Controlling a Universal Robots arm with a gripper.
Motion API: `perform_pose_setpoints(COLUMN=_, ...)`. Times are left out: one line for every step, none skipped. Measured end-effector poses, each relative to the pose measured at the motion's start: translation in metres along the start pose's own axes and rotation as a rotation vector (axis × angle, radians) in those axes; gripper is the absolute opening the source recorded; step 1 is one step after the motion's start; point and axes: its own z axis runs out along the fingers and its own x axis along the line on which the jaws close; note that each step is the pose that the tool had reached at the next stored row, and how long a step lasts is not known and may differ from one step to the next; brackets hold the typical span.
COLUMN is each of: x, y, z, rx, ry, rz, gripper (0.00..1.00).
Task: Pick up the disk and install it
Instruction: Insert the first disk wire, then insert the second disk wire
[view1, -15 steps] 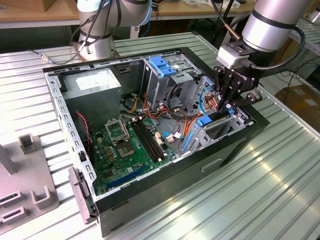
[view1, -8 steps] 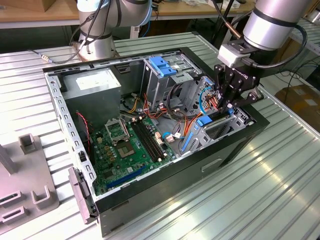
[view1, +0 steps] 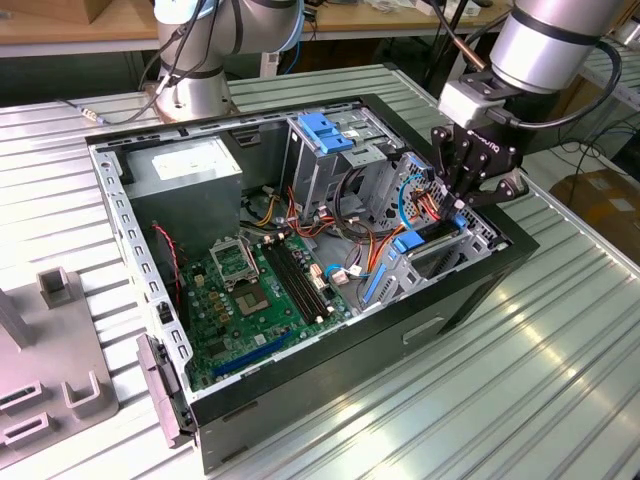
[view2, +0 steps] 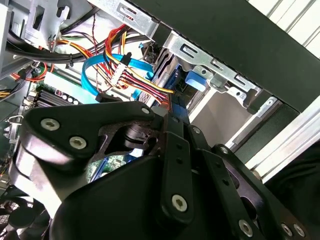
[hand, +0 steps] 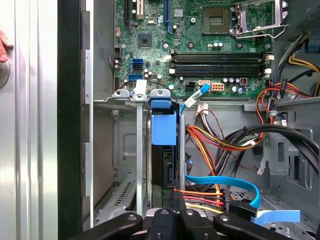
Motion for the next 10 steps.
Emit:
perform_pose_setpoints(x=0.0, y=0.0, z=-0.0001, rx=0.0, ry=0.0001, rz=0.0, gripper=0.11)
perform_pose_setpoints(x=0.0, y=0.0, z=-0.0001, rx=0.0, ry=0.0, rz=0.0, gripper=0.11)
perform_pose_setpoints(x=0.0, y=0.0, z=-0.0002, rx=0.0, ry=-0.0001, rz=0.0, gripper=0.11)
perform_pose_setpoints(x=0.0, y=0.0, z=-0.0002, rx=0.0, ry=0.0, rz=0.0, gripper=0.11)
perform_pose_setpoints(x=0.0, y=0.0, z=-0.0003, rx=0.0, ry=0.0, rz=0.0, gripper=0.11)
perform_pose_setpoints(x=0.0, y=0.0, z=-0.0003, rx=0.0, ry=0.0, rz=0.0, gripper=0.11)
perform_pose_setpoints(x=0.0, y=0.0, z=-0.0004, rx=0.0, ry=0.0, rz=0.0, gripper=0.11)
perform_pose_setpoints(x=0.0, y=0.0, z=-0.0004, rx=0.0, ry=0.0, rz=0.0, gripper=0.11)
perform_pose_setpoints(x=0.0, y=0.0, z=-0.0004, rx=0.0, ry=0.0, rz=0.0, gripper=0.11)
perform_pose_setpoints(x=0.0, y=0.0, z=-0.0005, rx=0.0, ry=0.0, rz=0.0, gripper=0.11)
